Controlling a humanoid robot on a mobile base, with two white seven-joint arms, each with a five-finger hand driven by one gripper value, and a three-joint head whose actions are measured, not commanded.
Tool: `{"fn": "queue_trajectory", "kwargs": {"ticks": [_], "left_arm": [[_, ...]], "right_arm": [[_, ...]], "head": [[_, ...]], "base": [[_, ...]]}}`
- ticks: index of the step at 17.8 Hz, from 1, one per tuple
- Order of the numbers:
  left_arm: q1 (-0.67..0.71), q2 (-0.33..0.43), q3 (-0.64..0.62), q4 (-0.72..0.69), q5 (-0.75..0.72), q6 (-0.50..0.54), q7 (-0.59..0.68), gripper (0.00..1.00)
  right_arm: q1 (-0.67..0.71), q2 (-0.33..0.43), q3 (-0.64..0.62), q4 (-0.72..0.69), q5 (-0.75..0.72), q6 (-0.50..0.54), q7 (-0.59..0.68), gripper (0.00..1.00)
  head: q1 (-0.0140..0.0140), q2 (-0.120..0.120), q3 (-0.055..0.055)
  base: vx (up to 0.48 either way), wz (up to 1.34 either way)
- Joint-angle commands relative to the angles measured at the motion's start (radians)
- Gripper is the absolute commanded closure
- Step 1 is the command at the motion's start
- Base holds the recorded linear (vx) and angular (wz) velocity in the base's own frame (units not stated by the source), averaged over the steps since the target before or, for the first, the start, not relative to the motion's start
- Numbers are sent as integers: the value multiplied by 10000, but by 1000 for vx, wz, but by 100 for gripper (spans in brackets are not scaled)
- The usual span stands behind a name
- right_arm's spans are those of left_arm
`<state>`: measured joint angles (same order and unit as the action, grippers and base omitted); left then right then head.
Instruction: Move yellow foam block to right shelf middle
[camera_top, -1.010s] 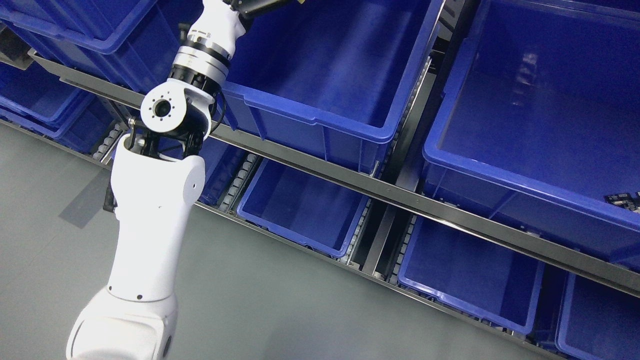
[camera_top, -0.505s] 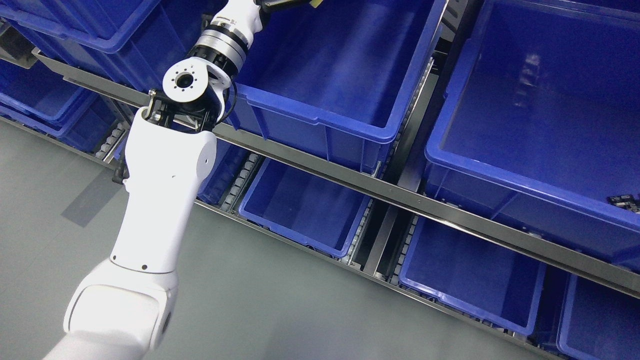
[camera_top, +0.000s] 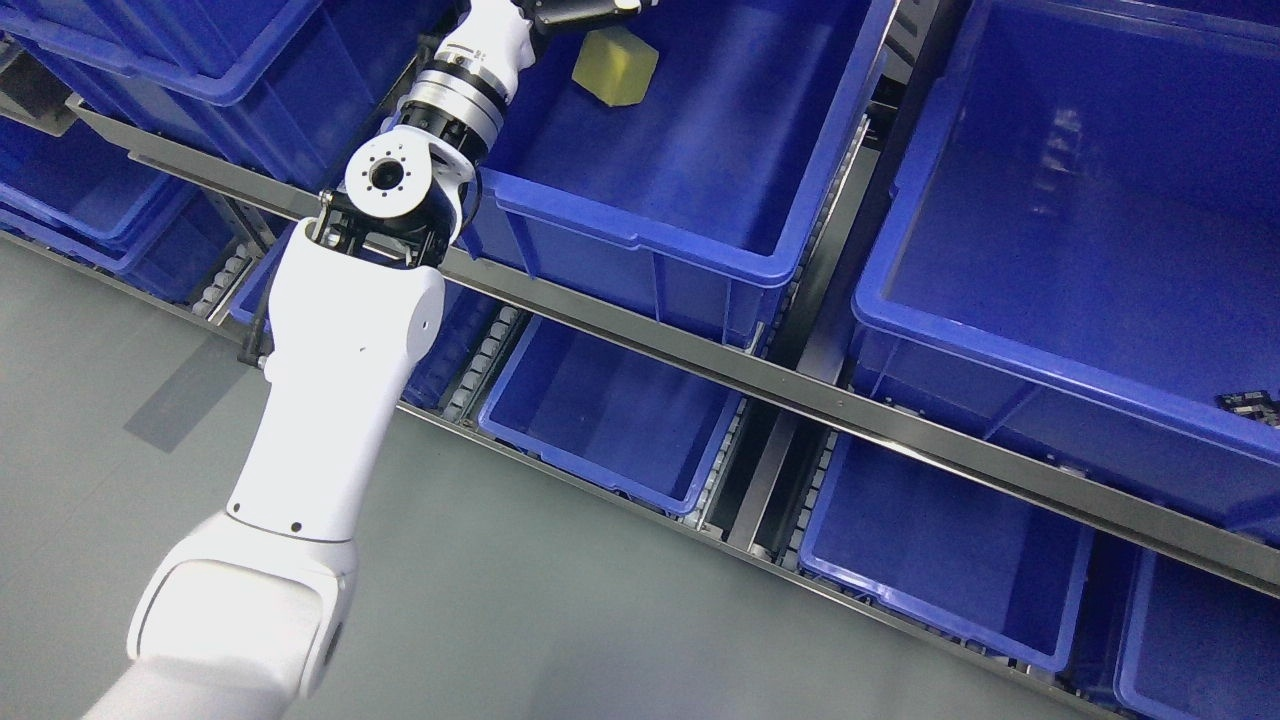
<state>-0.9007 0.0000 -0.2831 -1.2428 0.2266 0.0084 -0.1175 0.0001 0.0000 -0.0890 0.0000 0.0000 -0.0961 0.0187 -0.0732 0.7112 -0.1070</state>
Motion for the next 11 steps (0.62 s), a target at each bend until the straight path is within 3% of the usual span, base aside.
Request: {"fn": "queue_trajectory", "kwargs": {"ticks": [1,4,7,11], "left_arm": [[1288,174,1128,-1756,4,-452,24,0],[2040,174,1098,-2831,4,-376,70,0],[2944,174,1143,-4257,19,452,55,0],[3163,174,1113,-4384,19,484,86,0]], "right_arm": [[-31,-175,0,-175,0,-6,-3,0],[-16,-175,0,-175,0,-6,-3,0],[-16,-175,0,-175,0,-6,-3,0],[-16,-175,0,-175,0,-6,-3,0]], "head": [[0,0,0],[0,0,0],[0,0,0],[0,0,0]], "base": [[0,0],[0,0],[0,0],[0,0]]}}
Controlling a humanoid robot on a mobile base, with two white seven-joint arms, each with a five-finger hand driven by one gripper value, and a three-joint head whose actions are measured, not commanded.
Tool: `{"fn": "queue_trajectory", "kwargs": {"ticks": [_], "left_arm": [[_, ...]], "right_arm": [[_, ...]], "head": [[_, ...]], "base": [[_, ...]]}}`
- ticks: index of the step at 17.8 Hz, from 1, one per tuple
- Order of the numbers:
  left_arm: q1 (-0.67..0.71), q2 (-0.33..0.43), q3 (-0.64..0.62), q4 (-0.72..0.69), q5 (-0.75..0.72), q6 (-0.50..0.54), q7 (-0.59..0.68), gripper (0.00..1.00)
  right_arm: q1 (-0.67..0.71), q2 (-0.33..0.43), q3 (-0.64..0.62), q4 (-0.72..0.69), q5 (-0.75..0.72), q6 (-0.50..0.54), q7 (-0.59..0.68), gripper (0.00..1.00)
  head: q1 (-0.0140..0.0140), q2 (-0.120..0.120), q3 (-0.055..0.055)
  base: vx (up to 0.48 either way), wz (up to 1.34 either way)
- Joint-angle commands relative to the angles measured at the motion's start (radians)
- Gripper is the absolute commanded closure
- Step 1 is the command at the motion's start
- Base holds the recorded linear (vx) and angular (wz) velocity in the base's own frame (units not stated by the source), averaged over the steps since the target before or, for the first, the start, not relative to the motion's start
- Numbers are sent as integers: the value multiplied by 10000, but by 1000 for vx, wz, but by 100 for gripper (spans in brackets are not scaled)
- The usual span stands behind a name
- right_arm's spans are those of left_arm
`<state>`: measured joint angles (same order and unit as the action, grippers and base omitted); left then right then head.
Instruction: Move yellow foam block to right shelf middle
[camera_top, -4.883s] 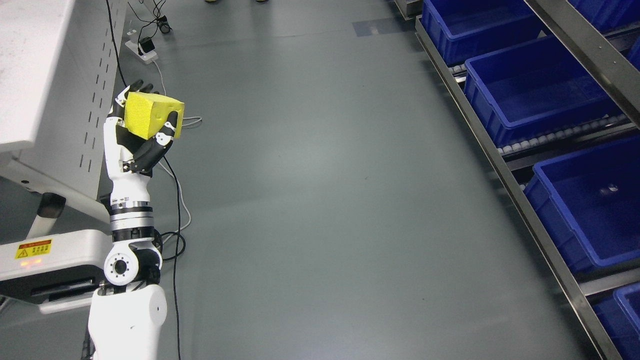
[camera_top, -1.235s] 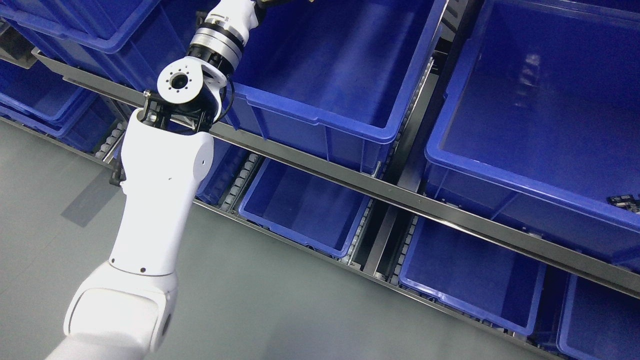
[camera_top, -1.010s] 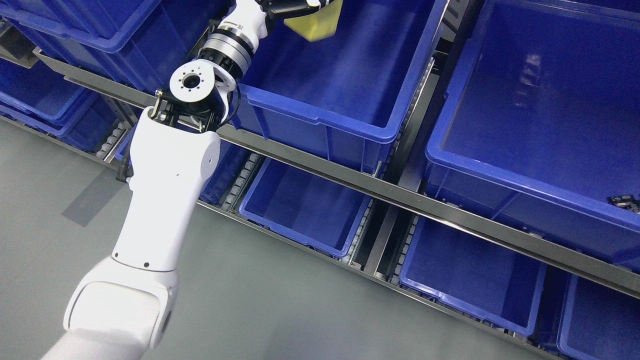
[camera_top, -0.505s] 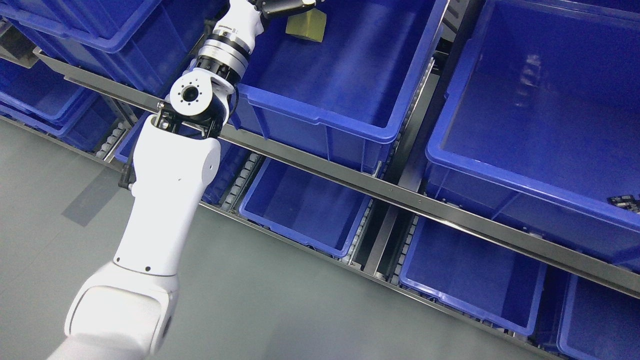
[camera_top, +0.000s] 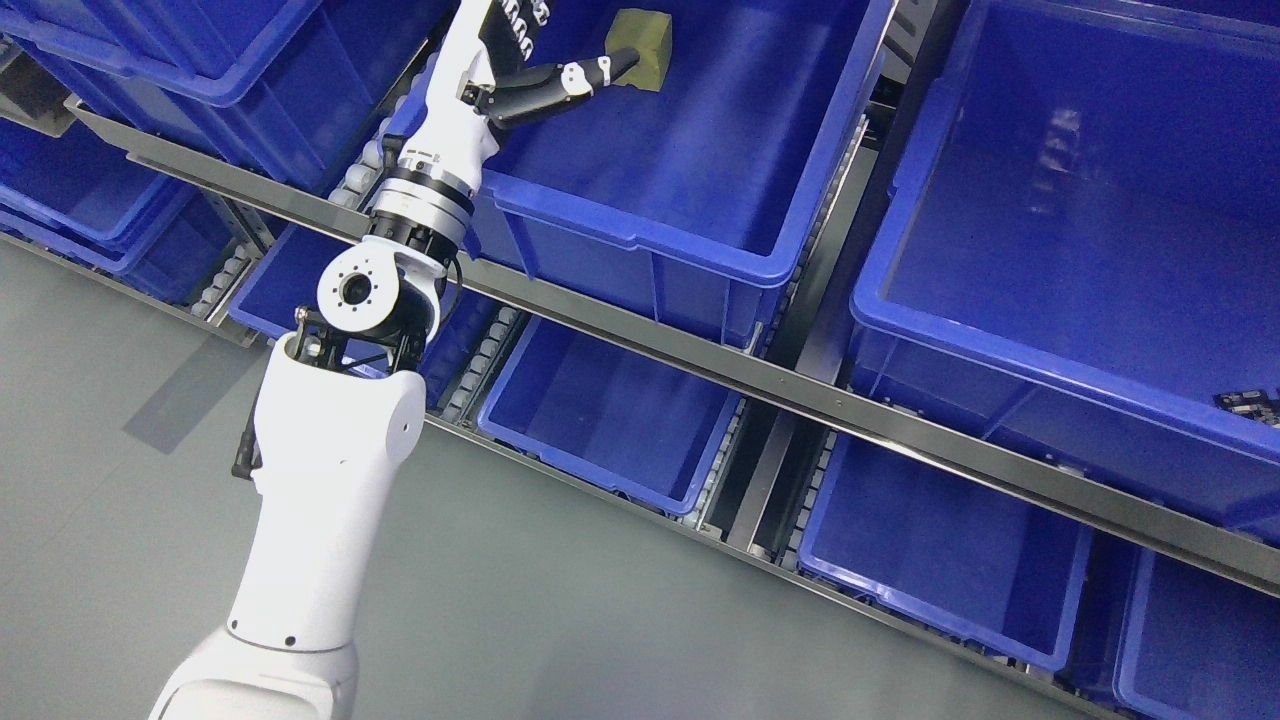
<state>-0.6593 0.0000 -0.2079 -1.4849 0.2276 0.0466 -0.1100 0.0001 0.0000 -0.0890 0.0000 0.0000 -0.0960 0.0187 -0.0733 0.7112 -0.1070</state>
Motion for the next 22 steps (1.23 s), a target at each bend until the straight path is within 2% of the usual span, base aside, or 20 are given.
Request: {"fn": "queue_trajectory", "kwargs": {"ticks": [1,22], "left_arm": [[825,174,391,-1964,9,56,-5,0],[1255,174,821,-1979,25,9,-66,0]], "right_arm": [[-32,-175,0,-175,0,-6,-3,0],[-17,-175,0,-175,0,-6,-3,0]], "head": [[0,0,0],[0,0,0]], "base": [[0,0],[0,1]]}}
